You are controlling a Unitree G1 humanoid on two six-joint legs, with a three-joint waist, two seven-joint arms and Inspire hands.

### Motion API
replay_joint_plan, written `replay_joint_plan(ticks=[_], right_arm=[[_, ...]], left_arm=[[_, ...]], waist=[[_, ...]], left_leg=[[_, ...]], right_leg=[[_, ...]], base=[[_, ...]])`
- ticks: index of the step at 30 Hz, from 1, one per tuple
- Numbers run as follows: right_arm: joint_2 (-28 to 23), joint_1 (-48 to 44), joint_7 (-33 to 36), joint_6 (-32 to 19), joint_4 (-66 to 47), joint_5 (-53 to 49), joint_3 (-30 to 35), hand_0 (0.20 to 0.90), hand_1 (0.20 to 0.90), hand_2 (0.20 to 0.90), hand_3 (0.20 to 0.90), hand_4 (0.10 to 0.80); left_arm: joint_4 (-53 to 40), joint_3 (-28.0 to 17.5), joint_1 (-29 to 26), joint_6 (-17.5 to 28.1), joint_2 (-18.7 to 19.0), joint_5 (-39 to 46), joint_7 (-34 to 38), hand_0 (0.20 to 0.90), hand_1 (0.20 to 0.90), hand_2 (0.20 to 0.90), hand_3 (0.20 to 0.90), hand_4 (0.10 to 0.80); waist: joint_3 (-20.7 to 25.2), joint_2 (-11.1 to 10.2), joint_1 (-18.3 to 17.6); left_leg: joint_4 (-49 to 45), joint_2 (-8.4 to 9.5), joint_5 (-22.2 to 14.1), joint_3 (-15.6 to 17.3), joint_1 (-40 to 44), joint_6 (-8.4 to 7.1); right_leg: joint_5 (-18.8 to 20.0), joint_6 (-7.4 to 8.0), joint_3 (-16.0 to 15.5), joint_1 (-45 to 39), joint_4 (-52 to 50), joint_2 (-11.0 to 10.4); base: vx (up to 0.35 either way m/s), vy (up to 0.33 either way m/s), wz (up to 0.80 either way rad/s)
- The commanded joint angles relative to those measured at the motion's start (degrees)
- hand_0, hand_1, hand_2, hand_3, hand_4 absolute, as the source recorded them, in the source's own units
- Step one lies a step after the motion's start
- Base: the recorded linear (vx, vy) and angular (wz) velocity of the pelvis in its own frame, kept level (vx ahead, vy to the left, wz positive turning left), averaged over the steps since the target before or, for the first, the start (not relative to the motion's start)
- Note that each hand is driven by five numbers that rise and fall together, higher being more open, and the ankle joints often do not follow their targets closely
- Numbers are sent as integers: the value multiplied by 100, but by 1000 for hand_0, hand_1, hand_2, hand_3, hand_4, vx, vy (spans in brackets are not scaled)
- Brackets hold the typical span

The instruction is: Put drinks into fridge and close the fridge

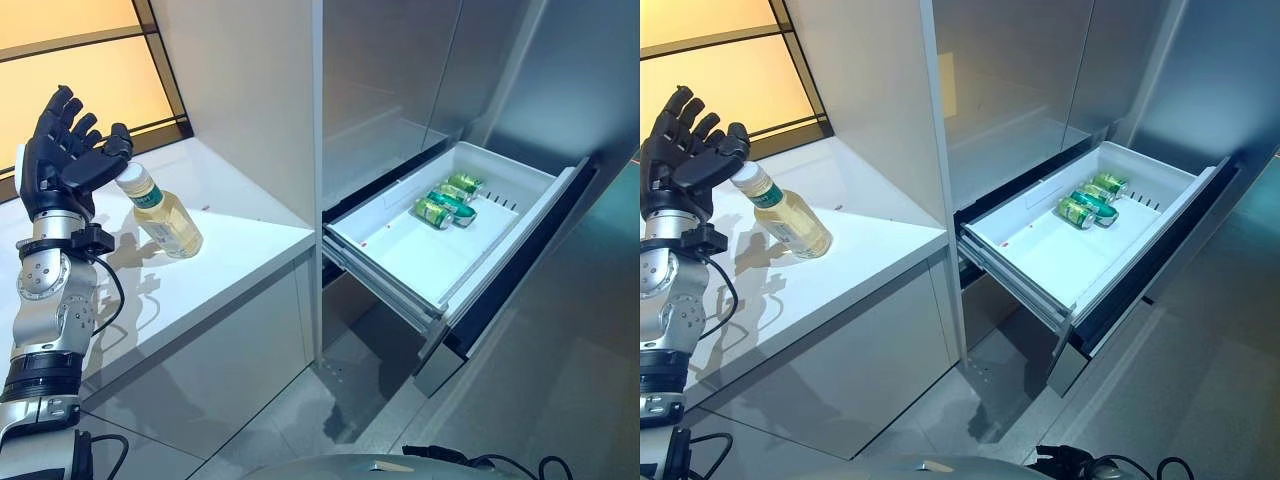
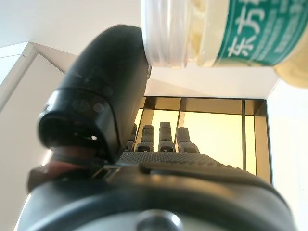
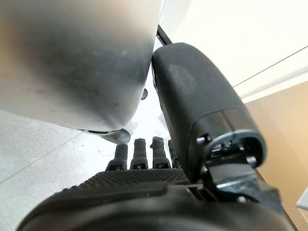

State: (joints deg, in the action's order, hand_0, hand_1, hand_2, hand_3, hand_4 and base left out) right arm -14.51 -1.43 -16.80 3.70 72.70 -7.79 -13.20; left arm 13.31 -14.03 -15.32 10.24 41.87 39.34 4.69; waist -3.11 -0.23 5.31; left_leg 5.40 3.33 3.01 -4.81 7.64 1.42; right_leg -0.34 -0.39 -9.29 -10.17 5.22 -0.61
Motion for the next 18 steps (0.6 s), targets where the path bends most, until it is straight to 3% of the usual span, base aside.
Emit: replay_joint_plan(ticks=[1, 6, 18], right_arm=[[-208, -29, -195, 33, 57, 220, -119, 900, 900, 900, 900, 800], [-220, -2, -198, 22, 82, 257, -97, 900, 900, 900, 900, 800], [-168, 28, -181, 36, 61, 252, -143, 900, 900, 900, 900, 800]], left_arm=[[-391, 42, 30, 276, -93, -430, -128, 900, 900, 900, 900, 800], [-557, 23, -16, 603, -136, -334, -191, 900, 900, 900, 900, 800], [-571, 40, -284, 579, 45, -675, 96, 900, 900, 900, 900, 800]], waist=[[74, 205, -61], [82, 211, -99], [124, 267, -201]], left_leg=[[-40, -8, -596, 323, 88, -3], [-40, -16, -599, 364, 98, -19], [-40, -30, -617, 457, 133, -41]], right_leg=[[-540, 255, -60, 185, -504, 13], [-523, 263, -31, 166, -466, 24], [-511, 272, 44, 133, -415, 49]], base=[[6, 4, 8], [5, 0, 3], [0, 0, 0]])
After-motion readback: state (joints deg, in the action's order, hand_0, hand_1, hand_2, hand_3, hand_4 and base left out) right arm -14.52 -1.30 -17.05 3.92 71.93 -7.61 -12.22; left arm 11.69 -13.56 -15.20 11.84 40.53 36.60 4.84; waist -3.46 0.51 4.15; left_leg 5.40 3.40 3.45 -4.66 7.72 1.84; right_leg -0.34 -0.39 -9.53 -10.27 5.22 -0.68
